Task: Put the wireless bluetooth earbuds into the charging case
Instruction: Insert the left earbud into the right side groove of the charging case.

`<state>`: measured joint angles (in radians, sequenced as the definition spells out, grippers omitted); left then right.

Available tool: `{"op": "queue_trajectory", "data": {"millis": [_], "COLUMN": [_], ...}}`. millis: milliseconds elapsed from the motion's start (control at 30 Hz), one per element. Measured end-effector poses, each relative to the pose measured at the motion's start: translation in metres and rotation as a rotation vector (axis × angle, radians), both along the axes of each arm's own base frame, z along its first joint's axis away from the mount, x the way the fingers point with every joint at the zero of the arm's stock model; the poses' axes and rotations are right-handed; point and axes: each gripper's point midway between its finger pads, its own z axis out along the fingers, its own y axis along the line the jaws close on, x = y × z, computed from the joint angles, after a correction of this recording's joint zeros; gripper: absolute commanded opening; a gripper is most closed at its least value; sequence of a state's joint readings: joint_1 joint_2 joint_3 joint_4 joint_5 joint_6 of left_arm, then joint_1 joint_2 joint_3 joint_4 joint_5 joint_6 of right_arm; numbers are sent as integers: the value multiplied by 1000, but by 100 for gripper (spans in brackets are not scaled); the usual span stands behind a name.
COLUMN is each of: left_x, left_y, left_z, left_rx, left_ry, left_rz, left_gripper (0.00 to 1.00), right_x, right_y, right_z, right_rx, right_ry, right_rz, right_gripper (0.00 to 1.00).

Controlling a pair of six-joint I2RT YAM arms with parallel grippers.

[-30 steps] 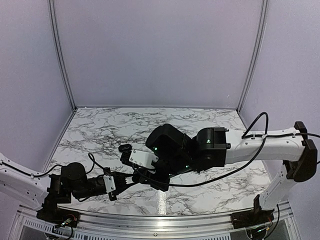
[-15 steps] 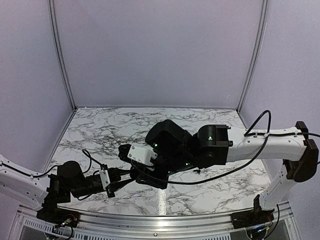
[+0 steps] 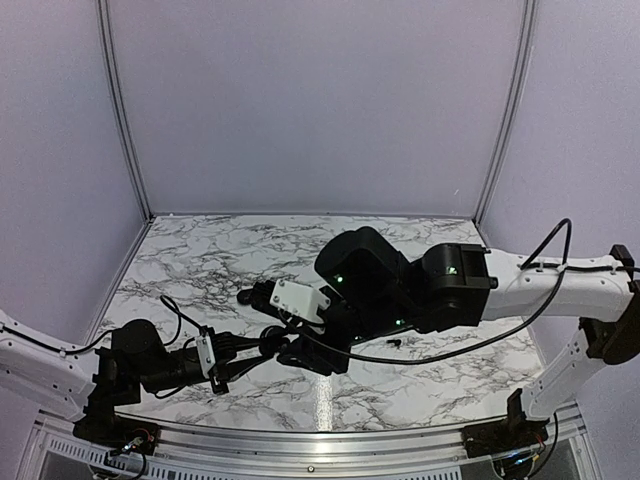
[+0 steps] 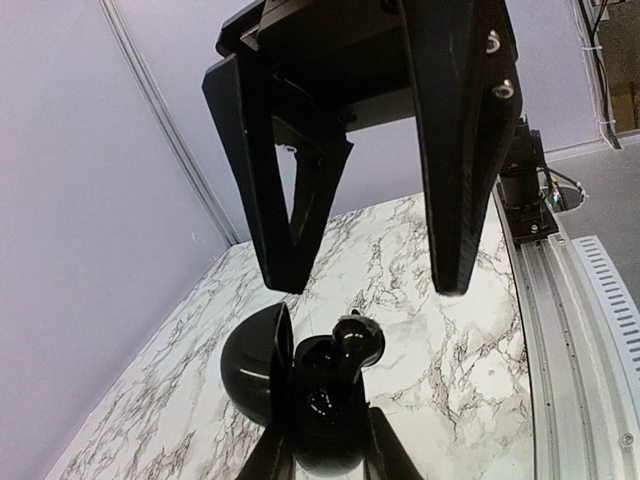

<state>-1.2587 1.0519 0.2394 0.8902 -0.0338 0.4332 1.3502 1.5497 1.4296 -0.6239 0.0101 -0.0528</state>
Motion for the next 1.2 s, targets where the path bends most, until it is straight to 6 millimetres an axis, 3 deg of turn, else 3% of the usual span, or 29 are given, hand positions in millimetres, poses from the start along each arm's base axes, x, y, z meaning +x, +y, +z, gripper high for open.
{"op": "queue_trajectory", "data": {"millis": [333, 433, 600, 633, 867, 1200], "left_x": [-3, -4, -8, -10, -24, -33], "left_y": [0, 1, 3, 3, 1, -2], "left_z": [4, 7, 14, 14, 15, 19], "left_rx": [-19, -33, -62, -65, -73, -83], "left_ry": [18, 31, 61, 66, 119, 143], "left_rz": [-39, -62, -118, -129, -224, -280], "left_gripper": [0, 0, 0, 0, 0, 0], "right_x": [-9, -14, -15, -14, -4, 4], "right_y": [-14, -20, -28, -27, -24, -18], "right_z": [12, 16, 30, 32, 35, 20], "right_rx": [50, 72, 110, 115, 114, 69], "right_ry": [-4, -11, -68, -84, -171, -200], "right_rz": [39, 70, 98, 104, 100, 89], "right_gripper": [59, 68, 96, 98, 98, 99]}}
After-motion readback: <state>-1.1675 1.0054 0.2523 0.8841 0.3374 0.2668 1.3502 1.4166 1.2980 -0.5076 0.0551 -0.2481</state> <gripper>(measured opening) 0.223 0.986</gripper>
